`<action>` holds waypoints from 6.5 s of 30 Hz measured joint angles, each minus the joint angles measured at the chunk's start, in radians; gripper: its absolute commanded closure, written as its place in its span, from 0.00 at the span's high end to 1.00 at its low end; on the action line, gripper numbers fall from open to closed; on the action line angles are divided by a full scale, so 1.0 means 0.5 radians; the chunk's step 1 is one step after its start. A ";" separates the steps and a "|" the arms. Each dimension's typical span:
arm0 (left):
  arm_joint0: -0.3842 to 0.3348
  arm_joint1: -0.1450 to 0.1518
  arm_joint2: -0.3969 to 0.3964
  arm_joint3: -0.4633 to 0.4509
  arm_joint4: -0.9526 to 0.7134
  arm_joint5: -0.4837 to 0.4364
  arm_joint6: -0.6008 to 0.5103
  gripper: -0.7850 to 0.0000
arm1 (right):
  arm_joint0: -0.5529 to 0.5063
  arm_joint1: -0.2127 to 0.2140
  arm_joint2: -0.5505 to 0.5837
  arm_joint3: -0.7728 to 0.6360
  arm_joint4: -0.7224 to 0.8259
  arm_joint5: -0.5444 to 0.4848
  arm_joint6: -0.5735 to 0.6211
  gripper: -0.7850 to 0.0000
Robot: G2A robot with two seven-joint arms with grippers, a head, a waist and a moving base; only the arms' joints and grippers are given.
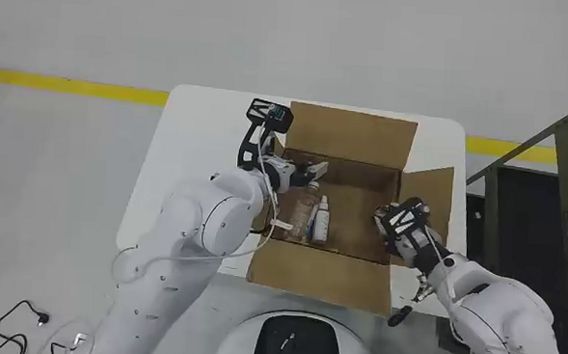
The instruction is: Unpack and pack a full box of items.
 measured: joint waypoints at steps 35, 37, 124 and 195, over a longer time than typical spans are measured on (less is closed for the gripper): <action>0.075 0.016 -0.139 -0.101 0.125 0.065 -0.007 1.00 | 1.051 -0.279 -1.087 1.571 -0.293 0.447 0.048 0.33; 0.075 0.016 -0.139 -0.101 0.125 0.065 -0.007 1.00 | 1.059 -0.287 -1.090 1.601 -0.290 0.452 0.044 0.85; 0.583 0.021 -0.223 0.176 0.989 -0.116 0.449 0.00 | -0.194 -0.108 0.647 0.822 1.010 -0.202 -0.829 0.00; 0.184 -0.102 0.153 0.586 0.424 -0.564 0.330 1.00 | -0.201 -0.020 0.767 0.580 1.270 -0.203 -0.580 0.00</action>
